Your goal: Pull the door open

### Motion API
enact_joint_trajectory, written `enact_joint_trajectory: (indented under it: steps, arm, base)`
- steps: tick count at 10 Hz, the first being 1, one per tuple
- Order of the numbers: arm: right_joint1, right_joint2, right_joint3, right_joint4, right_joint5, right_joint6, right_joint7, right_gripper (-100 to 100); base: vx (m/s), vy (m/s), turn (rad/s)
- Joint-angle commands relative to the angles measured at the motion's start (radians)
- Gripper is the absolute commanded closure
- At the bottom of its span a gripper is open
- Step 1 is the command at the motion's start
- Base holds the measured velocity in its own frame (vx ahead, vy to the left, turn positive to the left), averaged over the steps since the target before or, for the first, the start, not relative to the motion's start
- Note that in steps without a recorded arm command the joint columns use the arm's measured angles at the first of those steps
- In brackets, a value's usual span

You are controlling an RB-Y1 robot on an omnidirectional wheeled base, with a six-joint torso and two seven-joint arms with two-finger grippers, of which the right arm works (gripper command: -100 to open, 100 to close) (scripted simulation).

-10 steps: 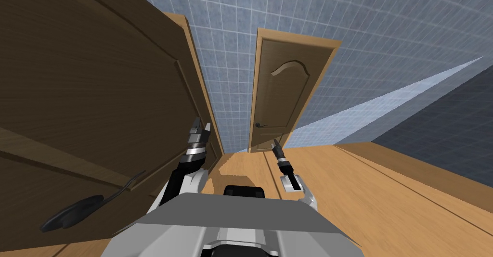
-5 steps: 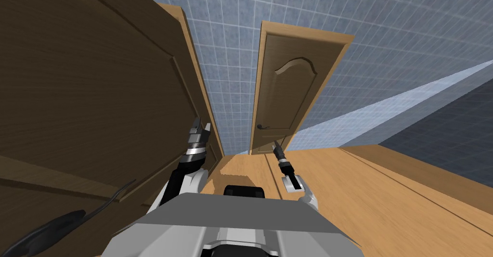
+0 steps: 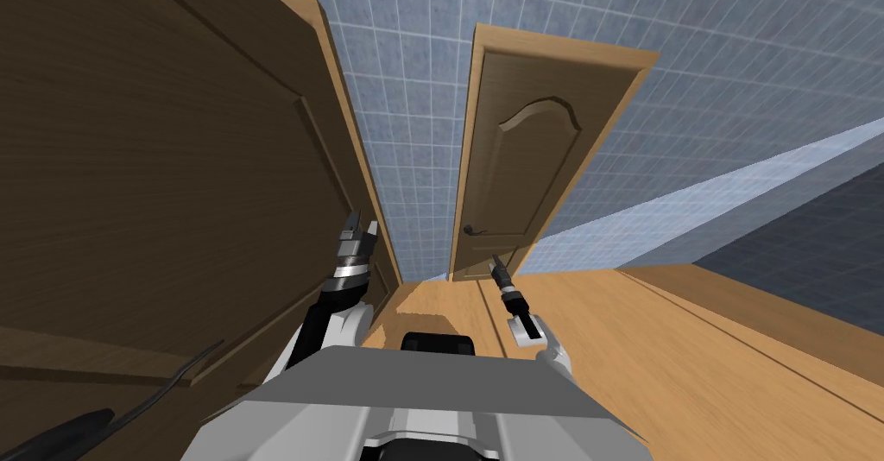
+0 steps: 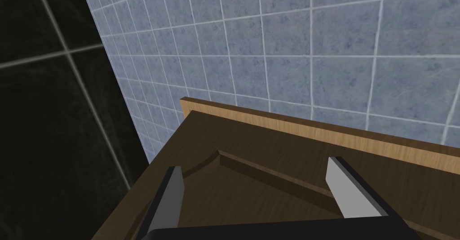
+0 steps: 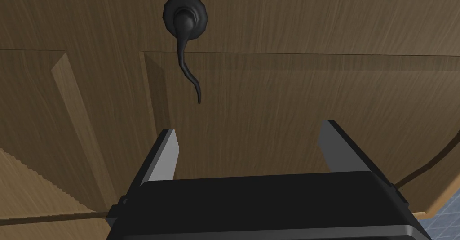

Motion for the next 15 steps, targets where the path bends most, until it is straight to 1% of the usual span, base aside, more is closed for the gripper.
enact_joint_trajectory:
  steps: [1, 6, 7, 8, 12, 13, 15]
  arm:
    - [-0.015, -0.004, -0.004, 0.039, 0.004, -0.009, -0.006, -100]
    - [-0.048, -0.021, -0.013, 0.131, 0.015, -0.027, -0.025, -100]
    - [-0.060, -0.027, -0.016, 0.161, 0.019, -0.032, -0.032, -100]
    - [-0.065, -0.030, -0.018, 0.176, 0.020, -0.035, -0.035, -100]
    - [-0.097, -0.046, -0.027, 0.263, 0.030, -0.052, -0.054, -100]
    - [-0.094, -0.045, -0.026, 0.253, 0.029, -0.051, -0.051, -100]
    - [-0.104, -0.048, -0.076, 0.286, 0.003, -0.048, -0.027, -100]
  base:
    - [0.115, 0.015, 0.018]
    - [0.103, 0.011, 0.017]
    - [0.126, -0.001, 0.022]
    - [0.143, 0.010, 0.022]
    - [0.149, 0.027, 0.020]
    - [0.073, 0.002, 0.007]
    - [0.061, -0.006, 0.346]
